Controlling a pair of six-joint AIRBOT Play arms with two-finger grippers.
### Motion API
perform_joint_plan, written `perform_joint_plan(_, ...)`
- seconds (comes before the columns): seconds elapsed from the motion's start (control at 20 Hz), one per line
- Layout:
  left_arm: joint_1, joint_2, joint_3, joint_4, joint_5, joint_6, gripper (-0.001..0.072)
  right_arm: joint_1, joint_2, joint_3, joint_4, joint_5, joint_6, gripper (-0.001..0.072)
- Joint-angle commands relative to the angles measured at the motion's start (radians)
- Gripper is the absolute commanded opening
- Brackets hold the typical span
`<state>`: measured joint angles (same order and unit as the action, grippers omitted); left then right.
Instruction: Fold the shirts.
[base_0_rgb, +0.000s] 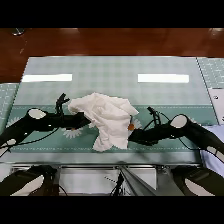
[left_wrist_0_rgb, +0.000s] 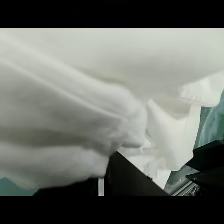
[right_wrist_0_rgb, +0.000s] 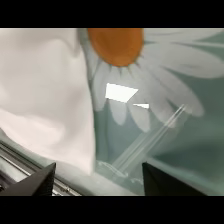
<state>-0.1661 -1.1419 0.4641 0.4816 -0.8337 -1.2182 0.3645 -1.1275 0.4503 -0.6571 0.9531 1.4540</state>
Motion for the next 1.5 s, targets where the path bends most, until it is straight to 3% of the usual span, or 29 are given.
perform_joint_plan(0.0, 0.0, -0.001, 0.003, -0.001, -0.013, 0.003, 0.003, 0.098, -0.104, 0.052, 0.037, -0.051, -0.004, 0.0618)
perform_joint_plan(0.2, 0.0, -0.001, 0.003, -0.001, -0.014, 0.003, 0.003, 0.145, -0.192, 0.148, 0.057, -0.073, -0.004, 0.0593)
perform_joint_plan(0.25, 0.0, -0.001, 0.003, -0.002, -0.013, 0.003, 0.003, 0.144, -0.204, 0.169, 0.07, -0.073, -0.01, 0.0484)
perform_joint_plan(0.35, 0.0, -0.001, 0.009, -0.004, -0.013, 0.003, 0.003, 0.144, -0.212, 0.208, 0.079, -0.074, -0.069, 0.0115)
perform_joint_plan(0.4, 0.009, 0.005, 0.019, -0.004, -0.019, 0.021, 0.003, 0.14, -0.211, 0.235, 0.075, -0.057, -0.109, 0.0022)
perform_joint_plan(0.5, 0.058, 0.051, 0.073, -0.004, -0.064, 0.029, 0.003, 0.085, -0.185, 0.338, -0.008, 0.023, -0.12, 0.0021)
perform_joint_plan(0.65, 0.177, 0.178, 0.266, -0.066, -0.082, 0.029, 0.003, -0.071, -0.089, 0.623, -0.21, 0.137, -0.034, 0.002)
perform_joint_plan(0.8, 0.263, 0.253, 0.566, -0.14, -0.003, 0.029, 0.003, -0.205, -0.04, 1.065, -0.346, 0.214, 0.027, 0.002)
perform_joint_plan(1.05, 0.331, 0.261, 1.089, -0.14, -0.023, 0.028, 0.003, -0.303, -0.028, 1.727, -0.467, 0.371, 0.046, 0.002)
perform_joint_plan(1.2, 0.385, 0.285, 1.313, -0.116, -0.023, 0.006, 0.0029, -0.309, 0.113, 1.762, -0.552, 0.329, 0.045, 0.002)
perform_joint_plan(1.3, 0.424, 0.326, 1.4, -0.005, -0.024, -0.056, 0.0029, -0.309, 0.217, 1.752, -0.623, 0.326, 0.044, 0.002)
perform_joint_plan(1.45, 0.454, 0.424, 1.427, 0.147, -0.029, -0.071, 0.0029, -0.309, 0.356, 1.752, -0.753, 0.321, 0.055, 0.002)
